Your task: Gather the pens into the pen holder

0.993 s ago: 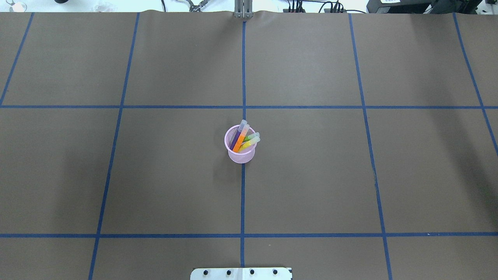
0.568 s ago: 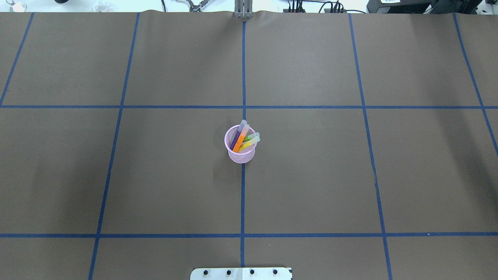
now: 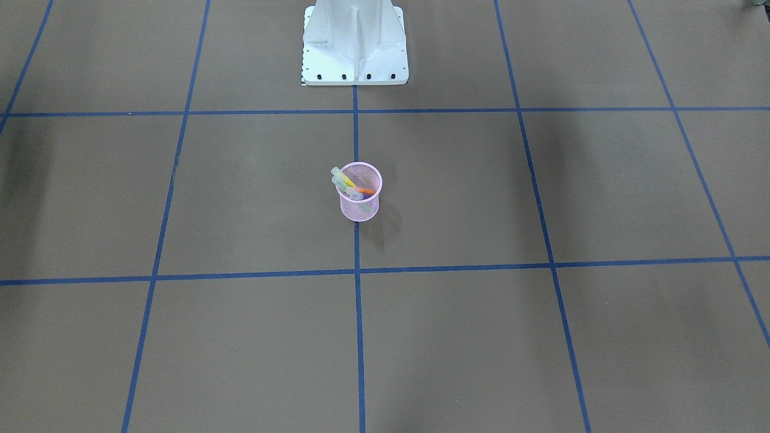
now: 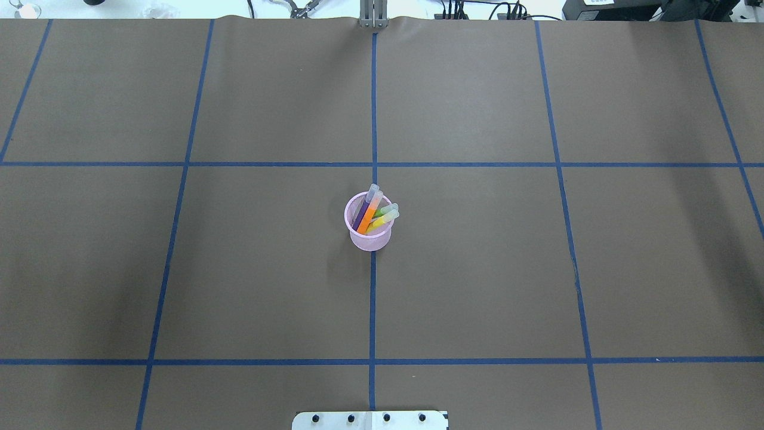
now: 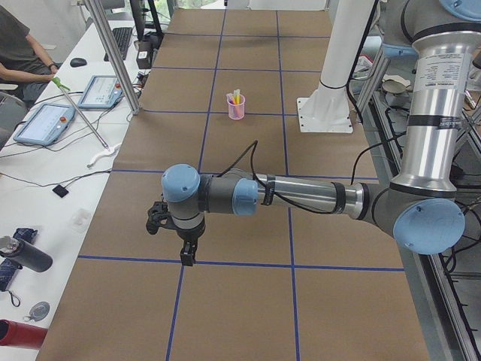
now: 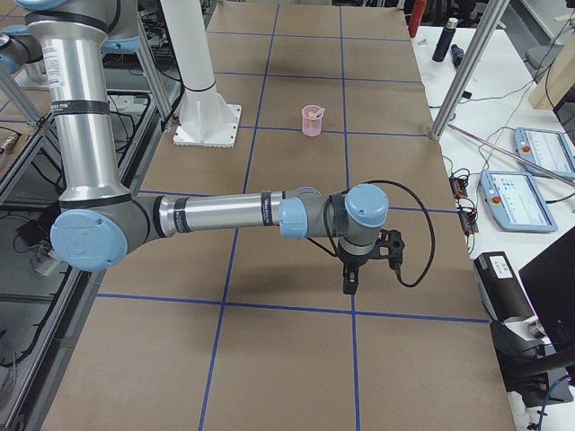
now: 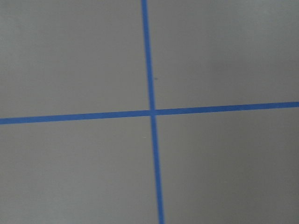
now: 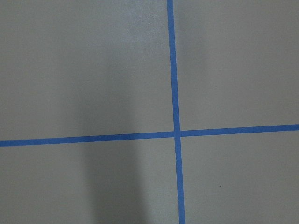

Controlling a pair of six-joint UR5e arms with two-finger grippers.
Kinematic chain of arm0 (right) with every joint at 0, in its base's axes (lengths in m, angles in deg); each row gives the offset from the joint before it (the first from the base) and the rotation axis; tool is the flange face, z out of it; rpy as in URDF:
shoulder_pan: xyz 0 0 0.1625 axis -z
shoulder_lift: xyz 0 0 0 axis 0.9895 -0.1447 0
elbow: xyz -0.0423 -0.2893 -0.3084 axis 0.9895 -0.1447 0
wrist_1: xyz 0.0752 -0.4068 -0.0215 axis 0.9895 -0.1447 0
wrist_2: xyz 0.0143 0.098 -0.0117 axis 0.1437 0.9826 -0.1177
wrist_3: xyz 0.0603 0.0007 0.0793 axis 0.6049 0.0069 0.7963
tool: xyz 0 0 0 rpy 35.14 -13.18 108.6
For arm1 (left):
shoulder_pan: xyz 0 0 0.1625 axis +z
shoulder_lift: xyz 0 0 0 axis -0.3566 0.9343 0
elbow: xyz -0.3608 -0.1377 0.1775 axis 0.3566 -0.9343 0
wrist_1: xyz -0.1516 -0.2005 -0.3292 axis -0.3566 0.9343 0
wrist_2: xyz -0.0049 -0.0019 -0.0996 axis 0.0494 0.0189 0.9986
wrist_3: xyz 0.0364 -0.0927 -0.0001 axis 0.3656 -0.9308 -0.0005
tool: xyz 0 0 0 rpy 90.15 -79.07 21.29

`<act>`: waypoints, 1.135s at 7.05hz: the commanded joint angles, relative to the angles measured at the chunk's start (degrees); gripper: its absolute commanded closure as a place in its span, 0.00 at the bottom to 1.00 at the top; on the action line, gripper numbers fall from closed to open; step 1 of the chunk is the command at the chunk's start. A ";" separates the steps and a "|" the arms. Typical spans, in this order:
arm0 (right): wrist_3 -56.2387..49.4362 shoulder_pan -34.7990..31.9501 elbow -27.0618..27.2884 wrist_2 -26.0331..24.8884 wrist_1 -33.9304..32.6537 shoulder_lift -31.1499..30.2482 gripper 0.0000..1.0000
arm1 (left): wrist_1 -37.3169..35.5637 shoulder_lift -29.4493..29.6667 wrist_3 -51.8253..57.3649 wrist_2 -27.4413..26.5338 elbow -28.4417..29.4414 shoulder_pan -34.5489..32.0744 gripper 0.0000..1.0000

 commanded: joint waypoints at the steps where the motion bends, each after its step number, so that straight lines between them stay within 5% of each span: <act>1: -0.01 0.00 0.63 -0.44 -0.08 -0.35 0.00 | 0.40 -1.19 0.11 -0.16 0.61 0.06 0.00; 8: -0.01 0.26 2.22 -2.55 -0.43 -2.37 0.00 | 4.61 -0.13 -5.86 -0.08 3.33 1.10 0.00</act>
